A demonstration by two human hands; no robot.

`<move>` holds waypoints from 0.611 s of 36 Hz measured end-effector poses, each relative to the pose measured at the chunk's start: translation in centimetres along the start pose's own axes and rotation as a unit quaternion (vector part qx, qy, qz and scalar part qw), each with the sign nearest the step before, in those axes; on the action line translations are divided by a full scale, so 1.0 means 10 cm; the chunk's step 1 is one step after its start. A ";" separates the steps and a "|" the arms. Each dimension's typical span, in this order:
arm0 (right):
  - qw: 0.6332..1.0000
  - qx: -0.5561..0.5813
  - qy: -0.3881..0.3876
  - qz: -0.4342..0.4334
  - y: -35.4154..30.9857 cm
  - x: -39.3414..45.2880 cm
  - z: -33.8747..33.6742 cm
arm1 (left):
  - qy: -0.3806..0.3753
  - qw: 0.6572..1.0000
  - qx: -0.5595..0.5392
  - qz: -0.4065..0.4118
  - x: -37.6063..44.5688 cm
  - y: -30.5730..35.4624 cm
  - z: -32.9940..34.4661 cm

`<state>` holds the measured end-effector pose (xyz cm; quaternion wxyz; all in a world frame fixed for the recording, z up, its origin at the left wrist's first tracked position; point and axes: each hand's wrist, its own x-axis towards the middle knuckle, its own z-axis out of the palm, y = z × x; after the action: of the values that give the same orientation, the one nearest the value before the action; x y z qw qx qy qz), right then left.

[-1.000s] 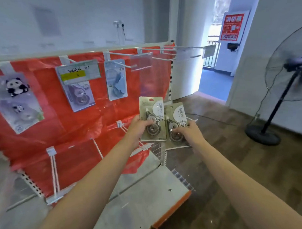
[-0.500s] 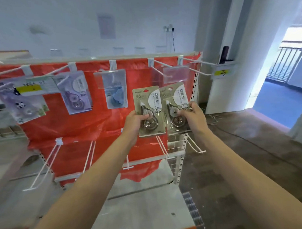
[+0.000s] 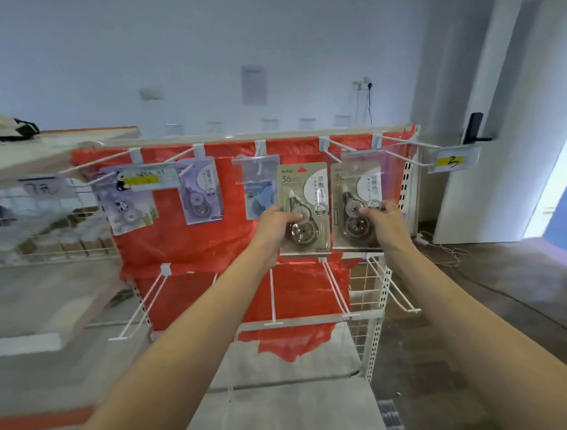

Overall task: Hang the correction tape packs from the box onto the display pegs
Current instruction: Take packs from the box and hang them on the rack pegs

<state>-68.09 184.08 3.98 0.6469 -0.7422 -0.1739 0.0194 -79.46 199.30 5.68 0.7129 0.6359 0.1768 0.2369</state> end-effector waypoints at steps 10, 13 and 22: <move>0.997 -0.073 -0.026 0.015 0.06 -0.11 0.04 | -0.026 0.999 0.021 -0.011 -0.02 -0.15 -0.01; 0.997 -0.069 -0.039 0.012 0.29 -0.04 0.02 | -0.023 0.999 0.018 -0.024 -0.01 -0.23 -0.02; 0.996 -0.080 -0.031 0.014 0.30 0.16 0.04 | -0.008 0.999 0.044 -0.030 0.28 -0.27 0.07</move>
<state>-65.96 184.62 1.31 0.5796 -0.7929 -0.1844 0.0372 -76.49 200.09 3.19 0.6925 0.6628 0.2007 0.2022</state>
